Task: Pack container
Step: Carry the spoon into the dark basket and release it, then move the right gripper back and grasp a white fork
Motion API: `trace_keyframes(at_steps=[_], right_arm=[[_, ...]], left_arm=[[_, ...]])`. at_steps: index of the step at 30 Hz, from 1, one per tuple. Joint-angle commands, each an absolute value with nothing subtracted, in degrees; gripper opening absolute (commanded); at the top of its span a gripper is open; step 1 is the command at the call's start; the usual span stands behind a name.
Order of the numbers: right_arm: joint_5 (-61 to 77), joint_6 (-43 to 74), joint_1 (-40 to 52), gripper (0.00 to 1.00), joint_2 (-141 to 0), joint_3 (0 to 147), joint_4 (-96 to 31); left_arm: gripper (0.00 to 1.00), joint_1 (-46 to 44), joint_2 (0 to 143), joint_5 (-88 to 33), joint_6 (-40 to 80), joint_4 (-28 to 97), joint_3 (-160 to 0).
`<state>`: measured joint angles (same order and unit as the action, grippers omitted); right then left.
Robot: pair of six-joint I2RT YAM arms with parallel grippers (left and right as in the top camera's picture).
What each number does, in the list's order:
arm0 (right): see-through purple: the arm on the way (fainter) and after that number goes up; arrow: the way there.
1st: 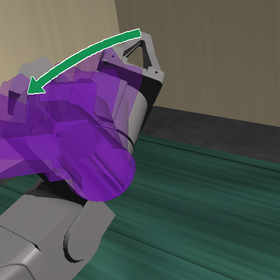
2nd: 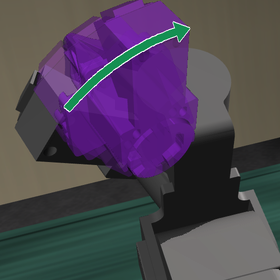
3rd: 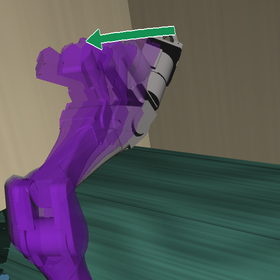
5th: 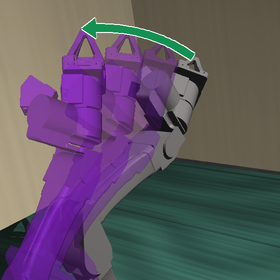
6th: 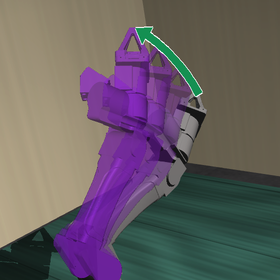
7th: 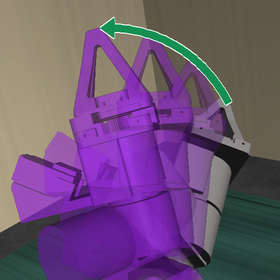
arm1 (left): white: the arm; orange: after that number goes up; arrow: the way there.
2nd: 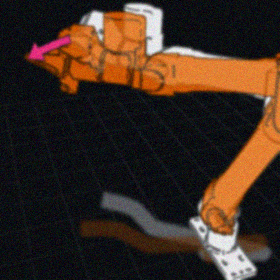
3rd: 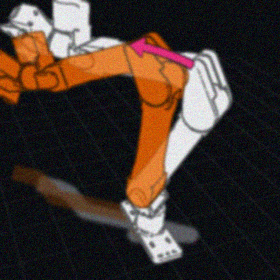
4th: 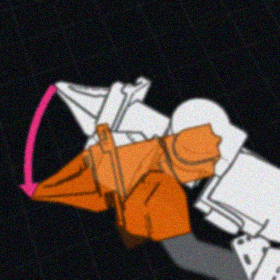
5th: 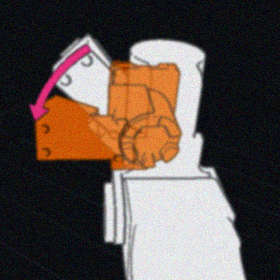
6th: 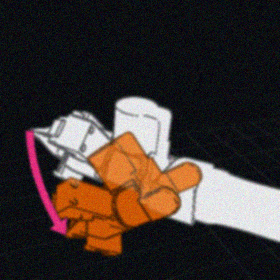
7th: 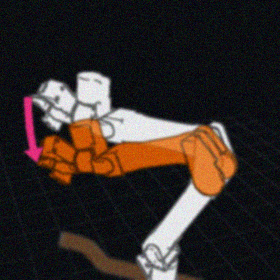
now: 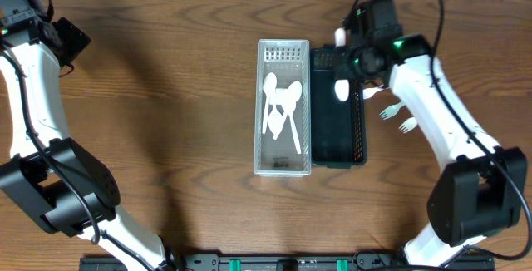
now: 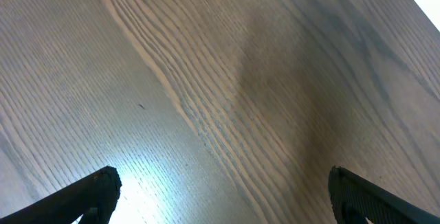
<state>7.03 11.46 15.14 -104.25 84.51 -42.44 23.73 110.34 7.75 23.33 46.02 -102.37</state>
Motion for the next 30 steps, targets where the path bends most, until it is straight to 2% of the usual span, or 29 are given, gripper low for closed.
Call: trace_keyframes(at_steps=[1,2,3,4,6,8,14,19,24,30], right_arm=[[6.7,9.4,15.7,0.04,-106.2,80.8,-41.0],[6.9,9.4,15.7,0.11,-106.2,80.5,-40.9],[7.0,9.4,15.7,0.31,-106.2,80.5,-41.3],[7.2,9.4,15.7,0.42,-106.1,80.7,-41.4],[7.1,10.5,15.4,0.57,-105.5,81.3,-41.8],[7.1,12.6,14.4,0.63,-104.5,82.6,-42.9],[0.3,19.9,5.8,0.66,-100.9,84.5,-46.1],[-5.0,27.4,-5.0,0.57,-101.8,84.4,-51.6],[-4.3,30.2,-13.6,0.49,-104.9,84.4,-54.5],[-3.6,30.2,-15.7,0.45,-108.8,84.3,-56.8]], left_arm=[[0.98,23.8,109.3,8.4,22.8,46.0,-103.4],[0.98,23.8,109.3,8.4,22.8,46.0,-103.4],[0.98,23.8,109.3,8.4,22.8,46.0,-103.4],[0.98,23.8,109.3,8.4,22.8,46.0,-103.4],[0.98,23.8,109.3,8.4,22.8,46.0,-103.4],[0.98,23.8,109.3,8.4,22.8,46.0,-103.4],[0.98,23.8,109.3,8.4,22.8,46.0,-103.4],[0.98,23.8,109.3,8.4,22.8,46.0,-103.4],[0.98,23.8,109.3,8.4,22.8,46.0,-103.4],[0.98,23.8,109.3,8.4,22.8,46.0,-103.4]])
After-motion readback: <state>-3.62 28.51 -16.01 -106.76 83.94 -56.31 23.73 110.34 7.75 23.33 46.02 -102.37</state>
